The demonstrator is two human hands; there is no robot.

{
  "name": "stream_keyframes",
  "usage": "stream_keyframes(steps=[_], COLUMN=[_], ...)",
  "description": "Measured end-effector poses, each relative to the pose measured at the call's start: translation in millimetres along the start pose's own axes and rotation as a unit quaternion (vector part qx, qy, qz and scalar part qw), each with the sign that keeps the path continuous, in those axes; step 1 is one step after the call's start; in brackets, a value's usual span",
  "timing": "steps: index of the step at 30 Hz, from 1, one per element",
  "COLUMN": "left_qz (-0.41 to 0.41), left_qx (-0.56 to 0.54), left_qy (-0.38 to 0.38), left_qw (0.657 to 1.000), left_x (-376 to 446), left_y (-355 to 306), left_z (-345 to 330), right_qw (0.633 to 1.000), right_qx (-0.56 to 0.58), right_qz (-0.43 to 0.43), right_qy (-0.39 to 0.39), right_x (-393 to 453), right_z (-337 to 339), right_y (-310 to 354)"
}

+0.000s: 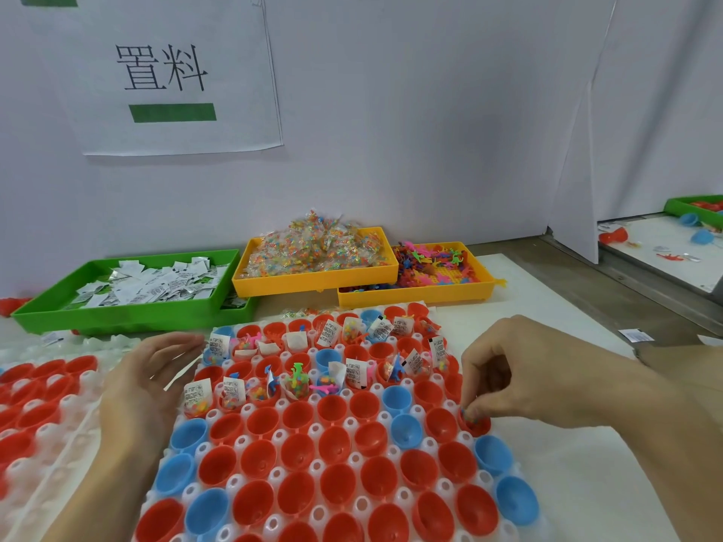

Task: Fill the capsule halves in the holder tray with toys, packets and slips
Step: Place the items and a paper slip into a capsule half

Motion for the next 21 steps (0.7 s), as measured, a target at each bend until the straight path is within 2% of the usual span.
stream_keyframes(steps=[7, 21], left_qz=[-0.001, -0.001], left_qx=[0.001, 0.005], left_qy=[0.002, -0.003], left_qw=[1.0, 1.0], left_x=[1.7, 2.1], left_y=[1.6, 3.0], left_z=[-0.3, -0.9], right_qw=[1.0, 1.0], right_qx=[-0.014, -0.026], right_qz=[-0.026, -0.002], right_qy=[0.006, -0.008], right_x=[0.5, 1.5], right_z=[-1.2, 5.1], right_y=[-7.9, -6.3])
Point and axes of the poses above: each hand's wrist, its own x-axis towards the middle knuckle, its own z-axis out of the back of the hand, y = z × x, the point moved 10 cm from there along x, towards the middle knuckle, and after that the axes turned 13 degrees about -y, right-handed, at the moved point
